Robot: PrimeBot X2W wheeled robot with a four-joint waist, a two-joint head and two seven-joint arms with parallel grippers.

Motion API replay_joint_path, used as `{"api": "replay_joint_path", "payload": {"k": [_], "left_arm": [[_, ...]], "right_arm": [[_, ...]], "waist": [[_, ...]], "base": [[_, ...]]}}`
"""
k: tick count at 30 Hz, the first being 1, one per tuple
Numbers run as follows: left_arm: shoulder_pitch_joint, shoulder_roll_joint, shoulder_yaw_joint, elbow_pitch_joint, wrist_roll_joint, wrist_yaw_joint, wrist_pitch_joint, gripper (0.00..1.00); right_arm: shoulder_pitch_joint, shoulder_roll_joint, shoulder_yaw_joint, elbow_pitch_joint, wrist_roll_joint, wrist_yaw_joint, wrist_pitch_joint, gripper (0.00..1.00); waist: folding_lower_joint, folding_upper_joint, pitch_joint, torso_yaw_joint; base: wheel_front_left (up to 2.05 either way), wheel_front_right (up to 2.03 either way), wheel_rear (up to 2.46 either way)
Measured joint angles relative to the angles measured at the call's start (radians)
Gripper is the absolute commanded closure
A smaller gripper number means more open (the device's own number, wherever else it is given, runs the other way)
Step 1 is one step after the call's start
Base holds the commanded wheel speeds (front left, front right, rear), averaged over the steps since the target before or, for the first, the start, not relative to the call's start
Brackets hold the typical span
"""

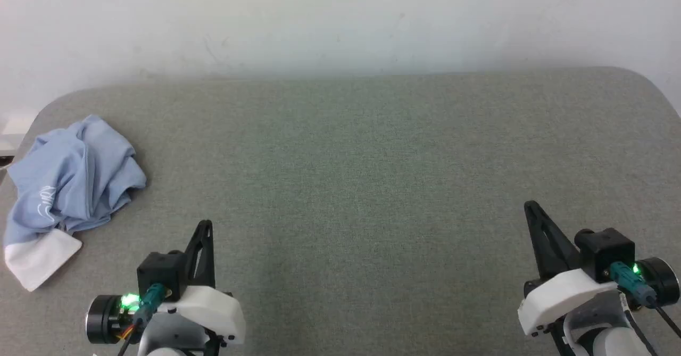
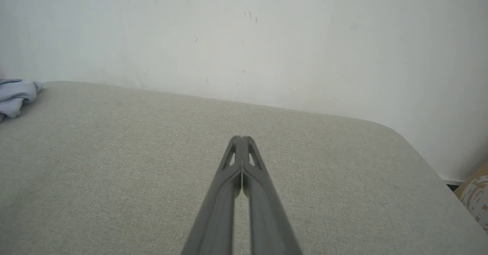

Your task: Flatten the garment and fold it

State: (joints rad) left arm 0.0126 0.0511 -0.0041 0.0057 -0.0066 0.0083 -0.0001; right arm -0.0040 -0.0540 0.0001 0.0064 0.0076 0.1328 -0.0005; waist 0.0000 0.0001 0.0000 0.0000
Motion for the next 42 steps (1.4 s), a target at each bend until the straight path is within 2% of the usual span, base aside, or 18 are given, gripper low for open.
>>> {"api": "replay_joint_path", "payload": {"k": [39, 40, 42], "left_arm": [[0.0, 0.0, 0.0, 0.0, 0.0, 0.0, 0.0, 1.0], [0.0, 0.0, -0.001, 0.001, 0.0, 0.0, 0.0, 0.0], [0.001, 0.0, -0.001, 0.001, 0.0, 0.0, 0.0, 0.0]], "right_arm": [[0.0, 0.0, 0.0, 0.0, 0.0, 0.0, 0.0, 1.0], [0.0, -0.001, 0.0, 0.001, 0.0, 0.0, 0.0, 0.0], [0.0, -0.001, 0.0, 0.002, 0.0, 0.0, 0.0, 0.0]], "waist": [[0.0, 0.0, 0.0, 0.0], [0.0, 0.0, 0.0, 0.0], [0.0, 0.0, 0.0, 0.0]], "base": [[0.0, 0.0, 0.0], [0.0, 0.0, 0.0], [0.0, 0.0, 0.0]]}}
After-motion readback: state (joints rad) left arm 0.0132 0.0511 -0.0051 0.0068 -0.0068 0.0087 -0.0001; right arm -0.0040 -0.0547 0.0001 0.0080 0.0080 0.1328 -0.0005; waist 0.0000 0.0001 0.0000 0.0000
